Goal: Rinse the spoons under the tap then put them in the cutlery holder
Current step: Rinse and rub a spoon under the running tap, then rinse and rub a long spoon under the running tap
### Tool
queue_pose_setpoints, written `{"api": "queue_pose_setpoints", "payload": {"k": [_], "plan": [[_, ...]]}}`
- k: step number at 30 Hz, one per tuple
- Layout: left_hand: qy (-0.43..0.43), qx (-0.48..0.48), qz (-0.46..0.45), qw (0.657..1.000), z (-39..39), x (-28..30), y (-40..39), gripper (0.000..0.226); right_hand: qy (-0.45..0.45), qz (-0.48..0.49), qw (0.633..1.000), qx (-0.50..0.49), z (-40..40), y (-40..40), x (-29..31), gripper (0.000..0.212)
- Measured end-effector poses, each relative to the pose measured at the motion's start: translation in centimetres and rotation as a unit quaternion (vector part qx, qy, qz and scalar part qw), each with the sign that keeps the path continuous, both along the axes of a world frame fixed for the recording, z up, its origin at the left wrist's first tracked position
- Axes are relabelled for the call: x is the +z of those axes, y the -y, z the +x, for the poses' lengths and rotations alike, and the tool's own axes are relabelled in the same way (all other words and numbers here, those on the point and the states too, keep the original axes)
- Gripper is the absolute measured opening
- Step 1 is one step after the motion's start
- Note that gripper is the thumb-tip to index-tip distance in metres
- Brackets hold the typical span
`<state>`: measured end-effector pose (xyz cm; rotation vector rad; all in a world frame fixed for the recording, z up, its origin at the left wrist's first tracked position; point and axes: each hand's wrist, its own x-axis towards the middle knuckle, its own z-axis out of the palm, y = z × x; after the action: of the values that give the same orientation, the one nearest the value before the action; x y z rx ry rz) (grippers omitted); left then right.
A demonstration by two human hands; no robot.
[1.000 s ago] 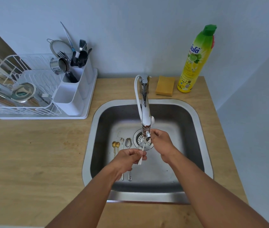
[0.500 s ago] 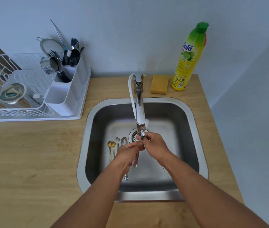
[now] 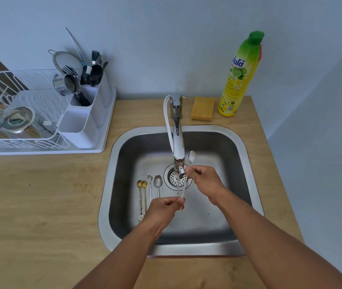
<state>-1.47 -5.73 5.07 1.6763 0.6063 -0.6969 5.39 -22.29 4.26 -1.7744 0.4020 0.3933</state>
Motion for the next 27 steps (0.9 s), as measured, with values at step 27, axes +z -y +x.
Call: {"api": "queue_pose_setpoints", "payload": {"k": [27], "plan": [[0.036, -0.131, 0.349, 0.927, 2.8, -4.4, -3.5, 0.019, -0.102, -0.44, 0.888, 0.081, -1.2, 1.2, -5.2, 0.034]]}}
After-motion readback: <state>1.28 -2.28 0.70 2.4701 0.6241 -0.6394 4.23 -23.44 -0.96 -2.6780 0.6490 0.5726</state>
